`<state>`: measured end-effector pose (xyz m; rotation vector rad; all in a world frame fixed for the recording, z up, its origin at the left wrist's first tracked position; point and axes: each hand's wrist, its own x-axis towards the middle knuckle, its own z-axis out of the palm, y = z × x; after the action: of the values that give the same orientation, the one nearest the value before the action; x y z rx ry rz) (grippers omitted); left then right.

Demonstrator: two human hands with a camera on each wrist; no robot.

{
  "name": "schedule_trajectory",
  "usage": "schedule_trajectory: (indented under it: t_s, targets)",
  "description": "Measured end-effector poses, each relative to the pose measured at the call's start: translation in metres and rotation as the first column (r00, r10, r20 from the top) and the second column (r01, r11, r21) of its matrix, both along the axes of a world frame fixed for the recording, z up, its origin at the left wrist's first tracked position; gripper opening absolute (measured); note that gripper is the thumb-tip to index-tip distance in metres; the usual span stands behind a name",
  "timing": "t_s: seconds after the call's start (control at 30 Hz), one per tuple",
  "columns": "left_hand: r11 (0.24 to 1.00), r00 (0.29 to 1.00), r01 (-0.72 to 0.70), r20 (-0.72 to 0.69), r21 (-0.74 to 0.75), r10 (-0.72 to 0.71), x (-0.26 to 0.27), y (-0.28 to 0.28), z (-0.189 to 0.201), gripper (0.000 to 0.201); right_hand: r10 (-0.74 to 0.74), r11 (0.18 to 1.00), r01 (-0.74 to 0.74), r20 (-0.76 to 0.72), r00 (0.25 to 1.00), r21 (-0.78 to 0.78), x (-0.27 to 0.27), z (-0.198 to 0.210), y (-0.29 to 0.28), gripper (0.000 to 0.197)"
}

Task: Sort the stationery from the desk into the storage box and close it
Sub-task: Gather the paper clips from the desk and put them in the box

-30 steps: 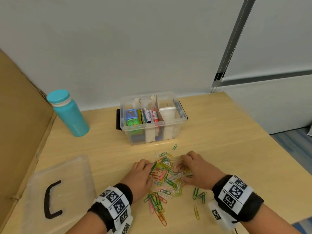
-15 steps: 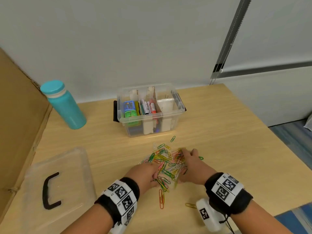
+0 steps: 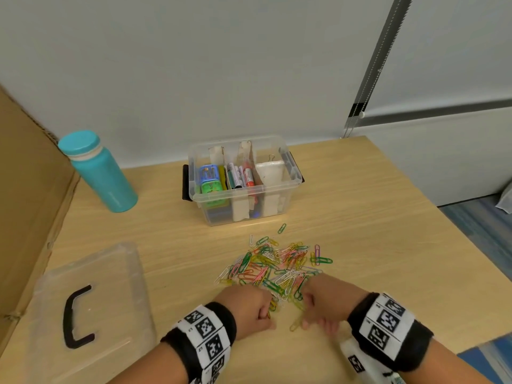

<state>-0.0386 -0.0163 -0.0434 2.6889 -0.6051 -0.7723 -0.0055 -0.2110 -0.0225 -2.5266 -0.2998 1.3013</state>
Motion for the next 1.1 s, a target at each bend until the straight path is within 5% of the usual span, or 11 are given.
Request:
schedule_trajectory:
  t_s: [0.17,0.3,0.43,0.63,0.7,0.8,0.93,1.1]
  targets:
    - [0.991,0.988,-0.113,0.102,-0.072,0.12,0.032,0.003,0.003,0.02,-0.216,0.961,0.21,0.014,0.976,0.182,0.032,-0.012,0.007,0.03]
    - [0.955,0.933,-0.248,0.224,-0.163,0.28,0.043,0.021,0.009,0.015,-0.2,0.977,0.159,0.346,0.917,0.142,0.047,-0.007,-0.011,0.033]
    - [0.924,0.891,-0.374,0.248,-0.074,0.381,0.055,0.039,-0.004,0.046,-0.166,0.974,0.226,0.574,0.802,-0.035,0.051,-0.016,-0.024,0.043]
    - [0.96,0.937,-0.27,0.208,-0.074,0.28,0.065,0.012,-0.015,0.051,-0.067,0.991,-0.006,0.541,0.839,0.132,0.052,-0.025,0.005,0.05]
    - [0.963,0.939,-0.258,0.212,-0.084,0.27,0.061,0.007,-0.011,0.059,-0.066,0.987,-0.021,0.521,0.851,0.158,0.048,-0.02,0.003,0.067]
    - [0.964,0.939,-0.254,0.218,-0.082,0.266,0.041,0.002,-0.001,0.094,-0.028,0.997,-0.012,0.496,0.868,0.077,0.036,-0.015,-0.015,0.105]
    - [0.979,0.969,-0.186,0.182,0.084,0.168,0.011,-0.024,-0.007,0.133,0.005,1.0,-0.013,0.461,0.887,0.014,0.032,-0.026,-0.028,0.112]
    - [0.926,0.911,-0.357,0.264,0.122,0.316,0.031,-0.026,-0.012,0.122,-0.066,0.995,0.025,0.449,0.891,0.097,0.045,-0.025,-0.024,0.106]
